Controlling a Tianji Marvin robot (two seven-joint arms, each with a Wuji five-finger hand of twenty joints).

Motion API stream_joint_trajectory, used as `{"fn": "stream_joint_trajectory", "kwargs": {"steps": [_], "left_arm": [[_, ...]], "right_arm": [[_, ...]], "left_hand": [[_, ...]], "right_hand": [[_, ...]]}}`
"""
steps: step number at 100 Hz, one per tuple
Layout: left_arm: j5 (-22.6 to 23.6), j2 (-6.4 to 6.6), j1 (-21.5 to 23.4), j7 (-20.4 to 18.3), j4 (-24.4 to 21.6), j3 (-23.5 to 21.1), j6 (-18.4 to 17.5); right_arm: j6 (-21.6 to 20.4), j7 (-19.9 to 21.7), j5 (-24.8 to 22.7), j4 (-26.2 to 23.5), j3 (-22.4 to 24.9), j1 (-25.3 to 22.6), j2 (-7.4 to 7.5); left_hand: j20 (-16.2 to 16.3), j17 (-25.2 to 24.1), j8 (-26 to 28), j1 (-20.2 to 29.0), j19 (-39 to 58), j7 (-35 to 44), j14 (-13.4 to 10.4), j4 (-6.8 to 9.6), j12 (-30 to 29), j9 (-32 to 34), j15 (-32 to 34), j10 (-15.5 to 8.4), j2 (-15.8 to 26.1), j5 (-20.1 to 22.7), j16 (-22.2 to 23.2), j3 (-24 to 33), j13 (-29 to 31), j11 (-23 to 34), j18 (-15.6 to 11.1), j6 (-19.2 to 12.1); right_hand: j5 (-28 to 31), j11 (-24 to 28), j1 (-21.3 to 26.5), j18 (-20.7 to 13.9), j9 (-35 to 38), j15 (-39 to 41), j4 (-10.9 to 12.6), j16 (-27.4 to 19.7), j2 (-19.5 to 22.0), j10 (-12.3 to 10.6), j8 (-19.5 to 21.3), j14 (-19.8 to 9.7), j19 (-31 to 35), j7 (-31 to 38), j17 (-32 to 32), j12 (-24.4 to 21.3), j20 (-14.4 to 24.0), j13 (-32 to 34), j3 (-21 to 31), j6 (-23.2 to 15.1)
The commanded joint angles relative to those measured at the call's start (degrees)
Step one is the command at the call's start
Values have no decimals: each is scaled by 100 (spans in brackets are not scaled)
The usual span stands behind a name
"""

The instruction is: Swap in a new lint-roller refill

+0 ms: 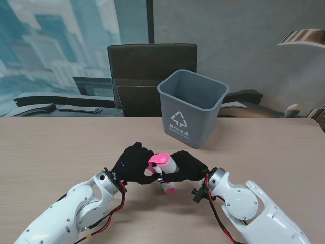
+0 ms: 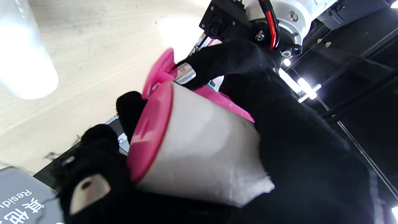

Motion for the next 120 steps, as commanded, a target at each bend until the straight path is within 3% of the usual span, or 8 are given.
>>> {"fn": "stream_joint_trajectory", "kwargs": {"steps": [1, 23, 35, 64, 83, 93, 102, 120], "left_arm": [[11, -3, 70, -83, -64, -101, 105], [52, 0, 237, -78, -206, -301, 159], [53, -4, 308, -75, -263, -379, 194], [21, -16, 433, -94, -363, -500, 247], [-21, -20, 451, -159, -377, -506, 231], [-67, -26, 442, -218, -373, -496, 221], [-100, -29, 444, -265, -379, -493, 219], [-126, -25, 477, -367, -409, -517, 214]], "right_arm": [[-52, 148, -2, -120, 30, -20, 66], [-43, 126, -244, -174, 153, -66, 83], [-41, 106, -326, -227, 253, -120, 89], [-25, 224, -468, -325, 498, -207, 131], [-48, -606, -1058, -474, 787, -358, -19], [-56, -1006, -1469, -591, 979, -393, -82], [-36, -1162, -1755, -688, 1160, -376, -95], [101, -1375, -2159, -717, 1416, -144, -112]], "left_hand": [[-74, 132, 109, 1197, 484, 156, 146, 98, -83, 166, 143, -89, 422, -85, -59, 1015, 251, 113, -269, -125], [-120, 123, 64, 1183, 493, 140, 149, -35, -128, 148, 139, -87, 438, -108, -79, 950, 242, 102, -270, -138], [-179, 130, -9, 1183, 504, 122, 144, -293, -210, 142, 128, -97, 470, -135, -100, 848, 244, 82, -280, -145], [-215, 142, -67, 1190, 522, 102, 142, -463, -275, 145, 102, -110, 484, -143, -125, 805, 248, 44, -286, -156], [-226, 140, -86, 1198, 524, 107, 143, -504, -288, 145, 99, -109, 476, -134, -131, 815, 249, 45, -285, -152], [-232, 138, -93, 1197, 524, 109, 143, -519, -293, 145, 100, -109, 472, -138, -133, 823, 248, 47, -284, -155], [-237, 139, -94, 1207, 525, 115, 143, -523, -297, 145, 100, -110, 471, -136, -134, 843, 248, 49, -286, -143], [-252, 131, -48, 1167, 523, 161, 156, -359, -290, 156, 93, -117, 410, -105, -144, 1008, 253, 86, -269, -112]], "right_hand": [[248, 2712, 496, -514, 736, -232, 43, -36, 1812, -1656, -70, -2963, 729, 128, 53, 142, 133, -220, 559, -937], [241, 2622, 520, -495, 683, -387, 47, -49, 1830, -1626, -92, -2949, 643, 136, 27, 63, 110, -283, 497, -966], [248, 2602, 528, -486, 685, -415, 54, -47, 1826, -1620, -92, -2948, 626, 143, 25, 38, 106, -286, 490, -951], [256, 2593, 525, -484, 701, -432, 58, -36, 1840, -1615, -92, -2945, 621, 149, 27, 5, 108, -284, 482, -949], [252, 2544, 503, -482, 638, -536, 75, -68, 1915, -1615, -79, -2951, 609, 126, 23, -32, 106, -317, 446, -971], [239, 2205, 451, -403, 455, -1011, 93, -227, 1982, -1592, 12, -2922, 255, 96, -91, -268, -72, -531, 317, -1160], [241, 1884, 445, -350, 273, -1431, 108, -360, 2041, -1556, 78, -2858, -100, 63, -253, -518, -273, -744, 231, -1257], [162, 1682, 460, -276, 80, -1770, 128, -441, 2134, -1582, 142, -2823, -547, 11, -435, -746, -553, -997, 55, -1418]]}}
